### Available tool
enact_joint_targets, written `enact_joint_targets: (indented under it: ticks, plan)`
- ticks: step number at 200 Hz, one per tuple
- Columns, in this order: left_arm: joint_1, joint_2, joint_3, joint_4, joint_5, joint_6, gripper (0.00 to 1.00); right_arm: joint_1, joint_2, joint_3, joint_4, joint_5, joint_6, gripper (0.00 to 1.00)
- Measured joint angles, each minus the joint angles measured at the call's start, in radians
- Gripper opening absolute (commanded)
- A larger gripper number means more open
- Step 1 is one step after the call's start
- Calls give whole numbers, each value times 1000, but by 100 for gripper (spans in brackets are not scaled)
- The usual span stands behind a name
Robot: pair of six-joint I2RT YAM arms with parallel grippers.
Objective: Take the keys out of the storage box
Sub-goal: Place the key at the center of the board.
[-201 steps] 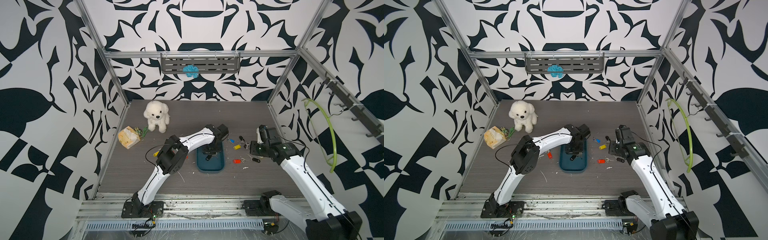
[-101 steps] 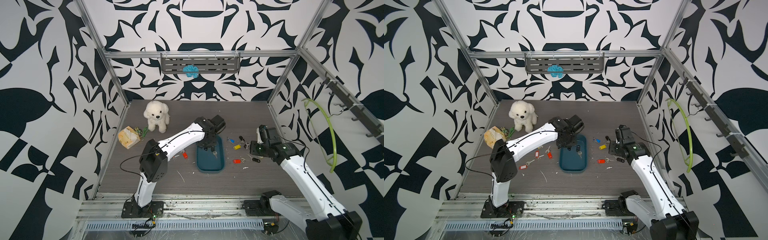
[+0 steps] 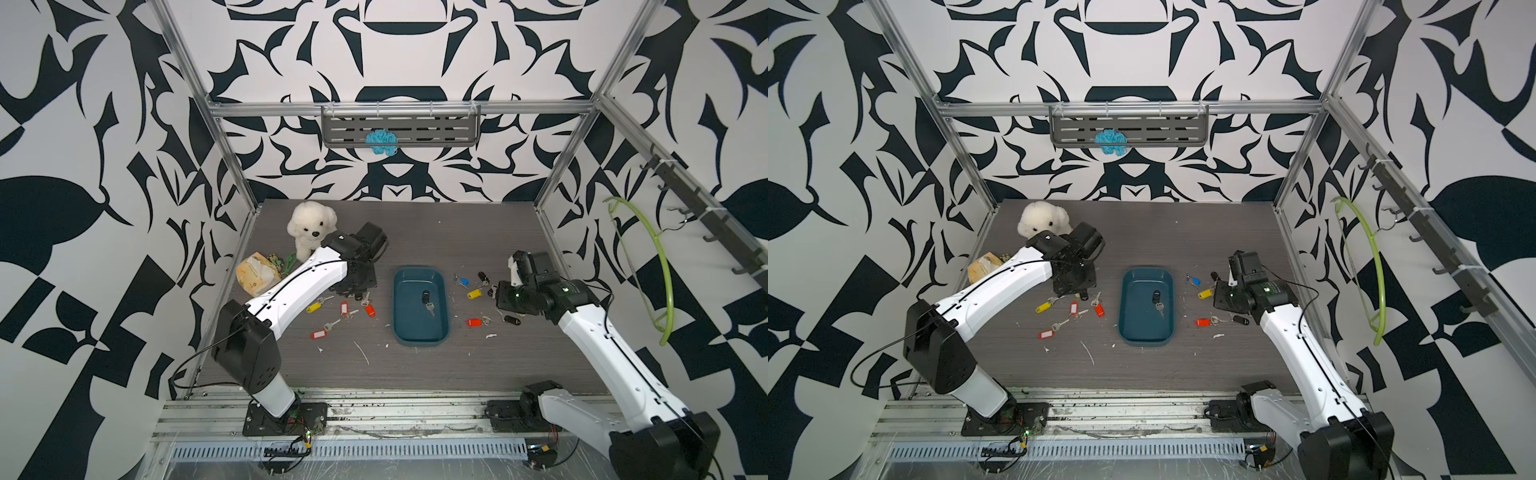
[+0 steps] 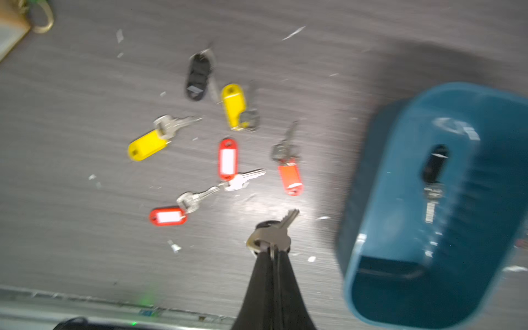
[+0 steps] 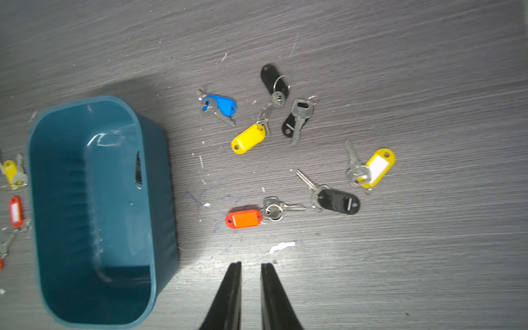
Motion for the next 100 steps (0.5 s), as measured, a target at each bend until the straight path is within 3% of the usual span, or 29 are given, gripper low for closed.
enact_joint_targets:
  ticks: [50, 60, 69, 73, 100]
  plan:
    - [22, 4, -193, 96, 74, 16, 0, 39, 35, 25, -3, -50, 56, 21]
    - [22, 15, -208, 119, 85, 18, 14, 71, 53, 29, -2, -53, 71, 24]
    - [22, 23, -219, 139, 94, 20, 45, 104, 70, 33, -2, -54, 82, 28]
    - [22, 26, -222, 145, 97, 24, 53, 124, 82, 35, -1, -54, 93, 30]
    - [22, 27, -241, 181, 102, 21, 67, 253, 156, 57, 5, -39, 131, 42]
